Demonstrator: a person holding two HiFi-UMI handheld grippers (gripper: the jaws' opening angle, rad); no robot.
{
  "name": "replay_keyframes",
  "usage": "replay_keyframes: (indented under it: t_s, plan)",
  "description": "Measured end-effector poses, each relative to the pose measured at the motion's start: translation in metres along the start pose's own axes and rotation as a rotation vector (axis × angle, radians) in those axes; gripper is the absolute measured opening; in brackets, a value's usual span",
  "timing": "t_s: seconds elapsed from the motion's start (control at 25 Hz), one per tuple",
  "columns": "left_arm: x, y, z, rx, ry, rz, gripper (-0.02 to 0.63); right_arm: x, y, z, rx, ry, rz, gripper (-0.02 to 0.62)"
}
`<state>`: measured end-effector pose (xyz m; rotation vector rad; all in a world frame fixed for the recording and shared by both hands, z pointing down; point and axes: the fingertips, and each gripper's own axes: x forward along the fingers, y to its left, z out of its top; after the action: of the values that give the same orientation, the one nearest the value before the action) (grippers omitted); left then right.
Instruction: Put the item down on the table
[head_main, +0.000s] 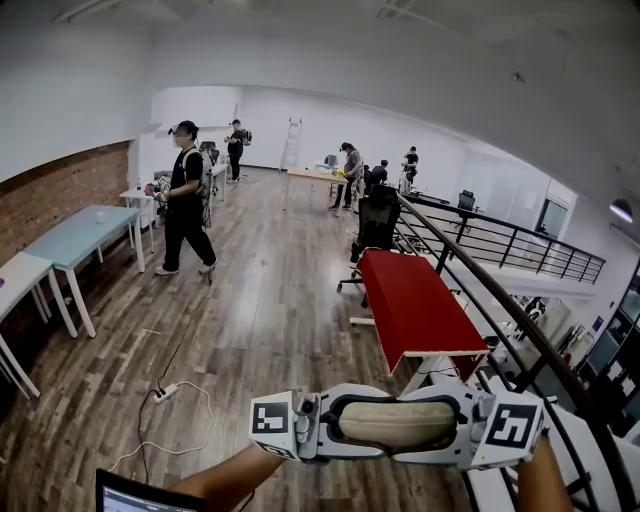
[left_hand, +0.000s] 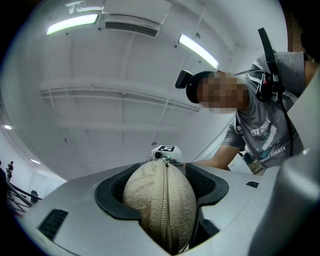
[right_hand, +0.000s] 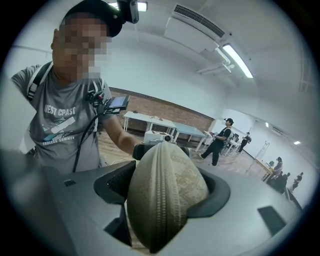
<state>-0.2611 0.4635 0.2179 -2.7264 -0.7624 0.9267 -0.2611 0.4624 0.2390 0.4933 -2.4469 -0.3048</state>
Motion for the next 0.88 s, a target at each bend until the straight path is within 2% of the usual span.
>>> replay_keyframes:
  t_s: [0.4, 0.88]
  plan:
    - [-0.045, 0.078, -0.005, 0.024, -0.022, 0.022, 0.291, 0.035, -0.081, -0.015, -0.008, 0.012, 0.025, 0.285]
    - [-0.062, 0.169, -0.033, 0.074, 0.043, 0.149, 0.291, 0.041, -0.170, -0.052, -0.085, -0.042, 0.139, 0.285]
